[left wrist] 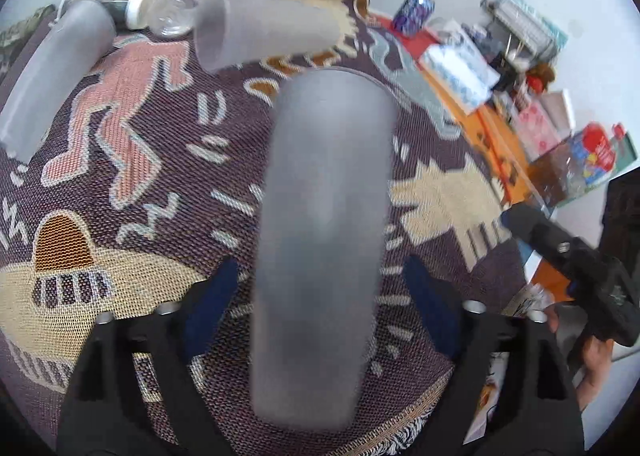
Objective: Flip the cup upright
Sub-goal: 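Rotate the left gripper to turn the held cup rim-up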
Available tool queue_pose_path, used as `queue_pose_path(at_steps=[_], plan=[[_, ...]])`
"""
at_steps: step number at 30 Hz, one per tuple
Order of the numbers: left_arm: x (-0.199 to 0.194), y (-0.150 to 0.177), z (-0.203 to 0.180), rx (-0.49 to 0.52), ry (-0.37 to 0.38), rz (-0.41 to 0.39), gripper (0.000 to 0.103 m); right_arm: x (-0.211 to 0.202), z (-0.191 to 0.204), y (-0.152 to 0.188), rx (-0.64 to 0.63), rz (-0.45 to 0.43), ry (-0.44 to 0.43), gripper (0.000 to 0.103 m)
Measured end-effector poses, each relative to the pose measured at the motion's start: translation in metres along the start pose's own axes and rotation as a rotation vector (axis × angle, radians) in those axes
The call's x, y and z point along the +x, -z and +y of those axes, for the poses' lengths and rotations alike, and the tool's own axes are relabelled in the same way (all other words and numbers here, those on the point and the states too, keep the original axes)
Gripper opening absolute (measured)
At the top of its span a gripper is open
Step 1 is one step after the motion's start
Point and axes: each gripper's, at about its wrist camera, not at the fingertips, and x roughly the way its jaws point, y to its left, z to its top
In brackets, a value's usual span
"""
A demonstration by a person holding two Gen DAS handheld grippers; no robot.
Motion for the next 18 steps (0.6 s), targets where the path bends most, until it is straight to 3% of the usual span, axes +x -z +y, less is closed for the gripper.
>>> queue_pose_path(at_steps=[7,10,18], plan=[[-0.025,-0.005,0.027,-0.046,-0.042,-0.083,0.092,0.026,0.01,-0.018,0.036,0.099,-0.119,0.095],[-0.034,-0.006,0.038,-0.057,-0.066,-0.109,0.097,0.04,0.015,-0.024,0.059,0.144,-0.166,0.095],[-0.051,0.002,0.068,-0.095,-0.12,-0.143,0.097,0.083,0.033,-0.03,0.085,0.266,-0.194,0.095]])
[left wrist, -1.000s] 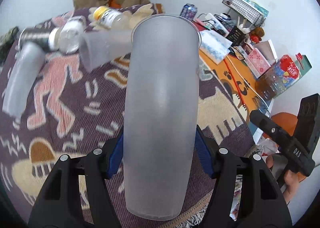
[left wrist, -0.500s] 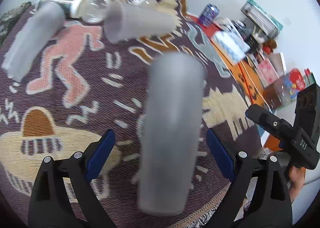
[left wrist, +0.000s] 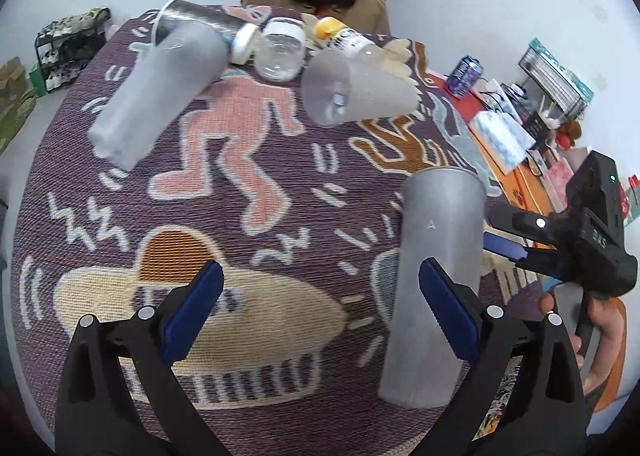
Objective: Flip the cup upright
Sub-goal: 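Rotate the left gripper to turn the held cup rim-up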
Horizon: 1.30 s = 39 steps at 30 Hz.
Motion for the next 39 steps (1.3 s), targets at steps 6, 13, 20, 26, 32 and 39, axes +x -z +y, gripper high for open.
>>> queue_pose_path(at_steps=[6,13,20,26,32,39], plan=[[-0.006,0.004,0.024,-0.039,-0.048,-0.013,0.097,0.03,0.004,-0.011,0.047,0.048,-0.006,0.095],[-0.014,0.008,0.031,-0.036,-0.071,-0.032,0.097,0.046,-0.002,-0.015,0.093,0.089,-0.061,0.077],[-0.021,0.011,0.023,-0.011,-0.075,-0.066,0.097,0.007,0.032,-0.009,-0.067,-0.043,-0.049,0.076],[-0.028,0.014,0.024,-0.01,-0.086,-0.085,0.097,-0.034,0.079,0.006,-0.27,-0.2,0.054,0.075],[-0.042,0.016,0.038,-0.055,-0.097,-0.121,0.097,-0.055,0.119,0.03,-0.463,-0.358,0.204,0.075],[-0.053,0.021,0.039,-0.062,-0.089,-0.152,0.097,-0.065,0.141,0.055,-0.599,-0.518,0.288,0.075]])
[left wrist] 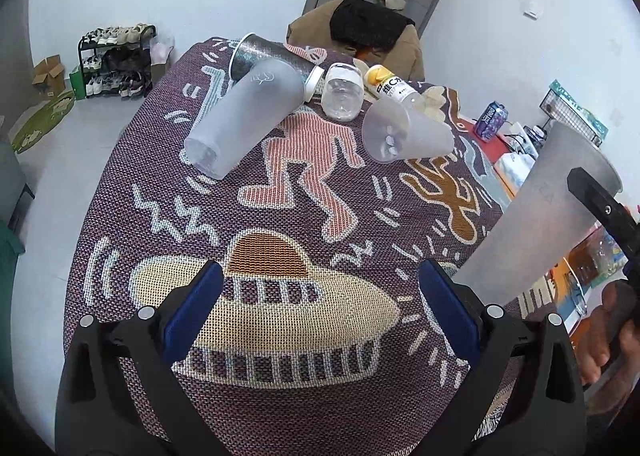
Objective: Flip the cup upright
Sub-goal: 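Rotate the left gripper to turn the held cup rim-up, then lower the upright cup onto the blanket with the left gripper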
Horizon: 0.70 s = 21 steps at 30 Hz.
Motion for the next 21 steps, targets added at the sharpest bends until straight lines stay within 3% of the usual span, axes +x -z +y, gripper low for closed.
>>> queue_pose_path(at_steps=[9,14,15,17,21], plan=[[-0.005,0.003,-0.004,0.002,0.018,-0.02,0.097,-0.009,0.016,0.032,-0.1,-0.174,0.068,0.075],[-0.01,0.005,-0.011,0.015,0.028,-0.031,0.097,-0.005,0.013,0.042,-0.085,-0.13,0.055,0.078],[-0.011,0.005,-0.012,0.019,0.029,-0.034,0.097,-0.007,0.014,0.041,-0.084,-0.123,0.053,0.087],[-0.014,0.005,-0.015,0.023,0.035,-0.039,0.097,-0.013,0.013,0.039,-0.079,-0.131,0.035,0.096],[-0.021,0.005,-0.022,0.037,0.044,-0.058,0.097,-0.021,0.013,0.036,-0.071,-0.105,-0.011,0.095]])
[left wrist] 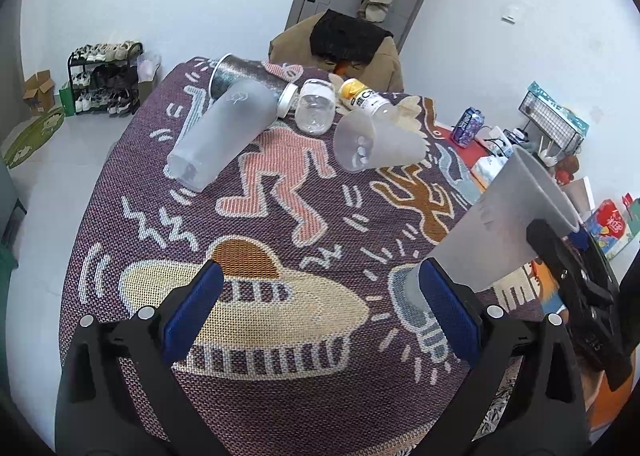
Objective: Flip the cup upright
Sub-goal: 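Lower the upright cup onto the blanket with the left gripper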
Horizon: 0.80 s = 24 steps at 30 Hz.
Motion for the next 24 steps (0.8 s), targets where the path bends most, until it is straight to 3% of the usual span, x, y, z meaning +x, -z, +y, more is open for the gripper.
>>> queue_pose_path(at_steps=[10,24], plan=[[-0.02,0.003,-0.028,0.07,0.018,-0.078,0.097,-0.031,-0.014,0.007,0.041,0.046,-0.044,0.095],[-0.053,0.029,-0.076,0.2,0.01,-0.213,0.097,-0.08,-0.052,0.035,0.109,0.073,0.012,0.095]])
